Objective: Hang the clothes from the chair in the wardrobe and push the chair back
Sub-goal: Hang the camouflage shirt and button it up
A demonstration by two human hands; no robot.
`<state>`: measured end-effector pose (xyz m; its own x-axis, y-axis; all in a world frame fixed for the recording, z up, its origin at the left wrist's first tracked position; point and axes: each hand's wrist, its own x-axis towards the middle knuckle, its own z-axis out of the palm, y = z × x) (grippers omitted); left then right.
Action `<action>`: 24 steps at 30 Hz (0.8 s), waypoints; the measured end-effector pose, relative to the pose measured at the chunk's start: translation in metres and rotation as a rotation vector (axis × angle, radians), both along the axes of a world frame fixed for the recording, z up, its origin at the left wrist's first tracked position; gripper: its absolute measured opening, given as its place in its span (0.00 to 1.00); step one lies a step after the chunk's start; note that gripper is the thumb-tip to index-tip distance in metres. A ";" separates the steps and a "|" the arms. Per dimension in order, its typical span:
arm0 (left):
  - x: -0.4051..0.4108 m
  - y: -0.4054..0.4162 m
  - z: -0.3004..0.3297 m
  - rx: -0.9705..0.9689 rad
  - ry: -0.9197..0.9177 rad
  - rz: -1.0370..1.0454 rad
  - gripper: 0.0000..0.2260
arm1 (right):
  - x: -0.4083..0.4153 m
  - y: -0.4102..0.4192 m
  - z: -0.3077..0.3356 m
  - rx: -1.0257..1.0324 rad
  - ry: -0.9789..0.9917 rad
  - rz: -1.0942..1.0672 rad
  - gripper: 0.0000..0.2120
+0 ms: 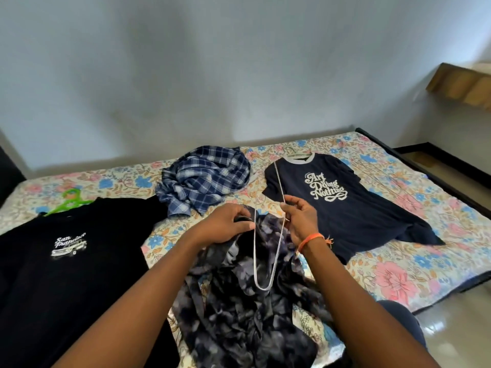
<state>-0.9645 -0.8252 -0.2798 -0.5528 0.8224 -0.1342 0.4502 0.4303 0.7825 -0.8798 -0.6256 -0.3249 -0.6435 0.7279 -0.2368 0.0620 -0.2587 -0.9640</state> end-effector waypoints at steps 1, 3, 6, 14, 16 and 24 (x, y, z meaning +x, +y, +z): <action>-0.003 0.000 0.007 -0.010 0.027 -0.017 0.11 | 0.001 0.001 0.004 0.101 -0.064 -0.006 0.07; -0.008 0.002 0.018 -0.057 0.125 -0.027 0.09 | 0.000 0.003 0.005 0.433 -0.245 -0.006 0.07; -0.012 0.010 0.021 -0.126 0.360 0.038 0.07 | -0.001 -0.004 0.003 0.736 -0.440 0.085 0.24; -0.005 0.024 0.026 -0.157 0.523 0.354 0.17 | -0.005 -0.015 0.031 0.588 -0.201 -0.130 0.18; -0.006 0.028 0.024 -0.192 0.495 0.390 0.18 | -0.010 -0.011 0.042 0.523 -0.176 -0.122 0.19; -0.013 0.027 0.011 -0.298 0.281 0.419 0.18 | -0.009 -0.008 0.069 0.198 0.081 0.074 0.16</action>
<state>-0.9775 -0.7978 -0.2690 -0.8706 0.4751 -0.1279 0.3665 0.7996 0.4757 -0.8891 -0.6333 -0.2555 -0.7083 0.7048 -0.0395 -0.0054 -0.0614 -0.9981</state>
